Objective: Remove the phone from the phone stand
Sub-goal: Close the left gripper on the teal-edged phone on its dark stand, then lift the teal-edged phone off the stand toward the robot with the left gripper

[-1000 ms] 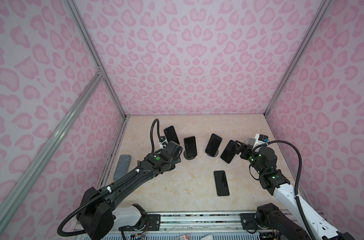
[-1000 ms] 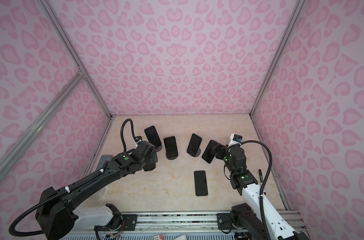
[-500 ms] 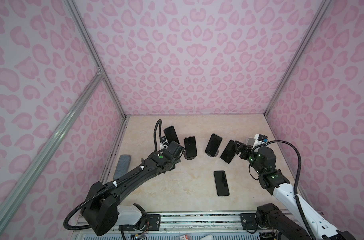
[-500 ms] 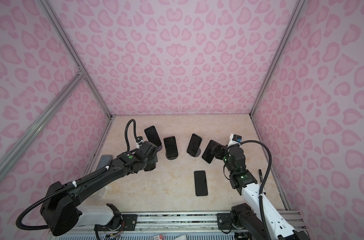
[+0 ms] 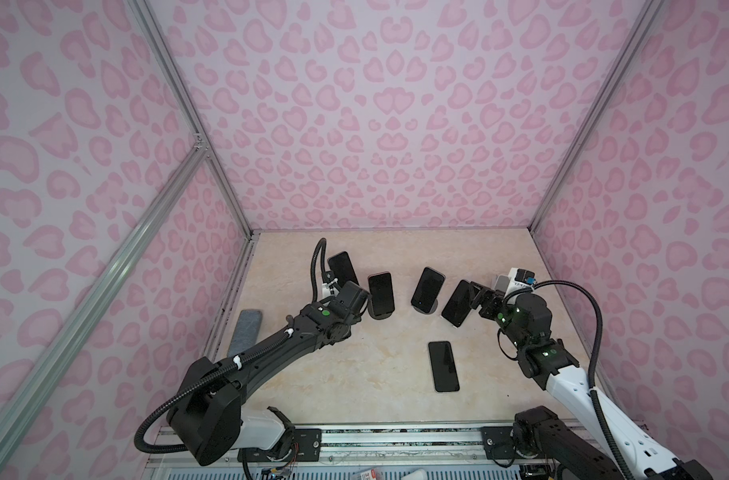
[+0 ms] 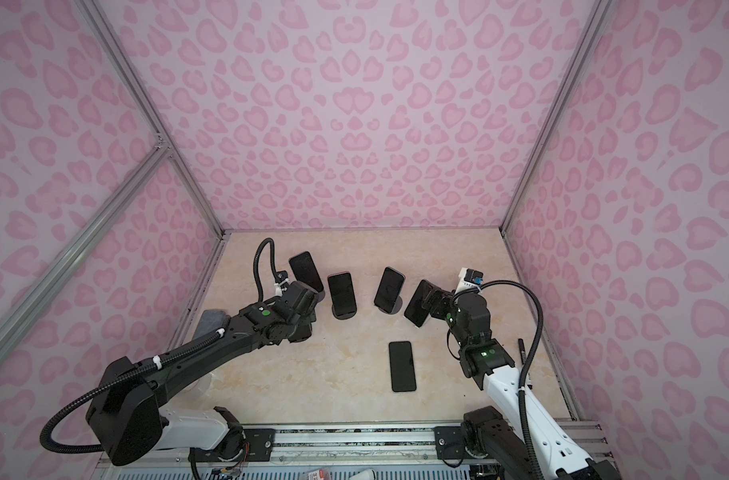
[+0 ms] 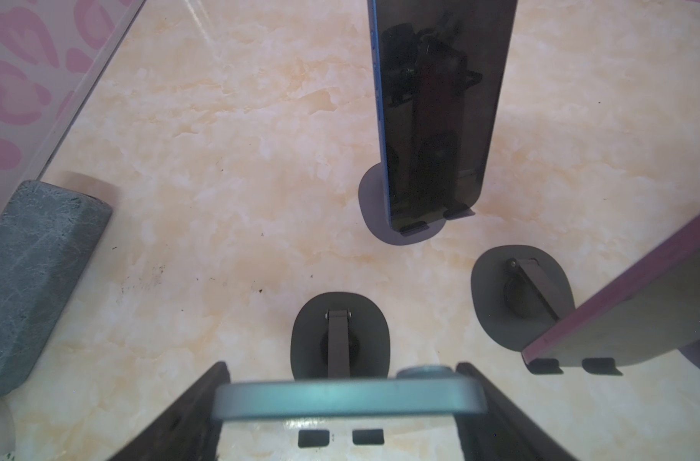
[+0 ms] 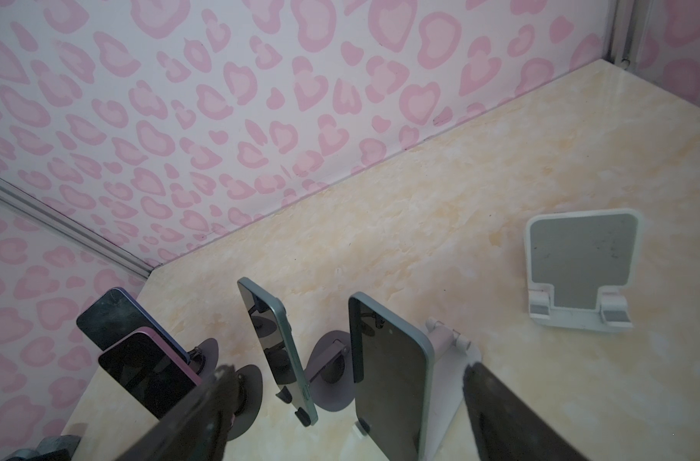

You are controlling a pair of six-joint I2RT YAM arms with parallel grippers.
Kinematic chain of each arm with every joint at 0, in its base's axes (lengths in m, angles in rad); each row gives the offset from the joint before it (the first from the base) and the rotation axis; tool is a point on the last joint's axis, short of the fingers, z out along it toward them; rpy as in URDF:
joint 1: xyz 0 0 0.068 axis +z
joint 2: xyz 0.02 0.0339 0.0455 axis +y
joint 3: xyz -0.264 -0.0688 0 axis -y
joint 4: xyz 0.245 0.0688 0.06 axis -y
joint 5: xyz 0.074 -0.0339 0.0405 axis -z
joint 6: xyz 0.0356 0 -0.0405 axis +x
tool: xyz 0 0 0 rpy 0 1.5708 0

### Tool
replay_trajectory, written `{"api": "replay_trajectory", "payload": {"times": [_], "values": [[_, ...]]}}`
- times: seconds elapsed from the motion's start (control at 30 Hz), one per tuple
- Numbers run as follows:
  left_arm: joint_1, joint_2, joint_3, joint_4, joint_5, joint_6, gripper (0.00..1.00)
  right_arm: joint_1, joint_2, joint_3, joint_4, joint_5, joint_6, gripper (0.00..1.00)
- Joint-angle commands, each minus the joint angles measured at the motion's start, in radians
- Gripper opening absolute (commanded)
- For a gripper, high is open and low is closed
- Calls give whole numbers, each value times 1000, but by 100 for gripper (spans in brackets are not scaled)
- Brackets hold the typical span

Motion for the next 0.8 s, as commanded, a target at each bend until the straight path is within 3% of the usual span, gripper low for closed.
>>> {"api": "replay_trajectory", "payload": {"times": [0.0,0.27,0.77], "values": [[0,10,12,29,-39,14,86,3,1,0,7,13,-11,91],[0,27,11,37,-58,34,70,4,0,0,4,22,-16,90],[0,-42,2,27,-56,81,67,14,9,1,7,33,-23,90]]}}
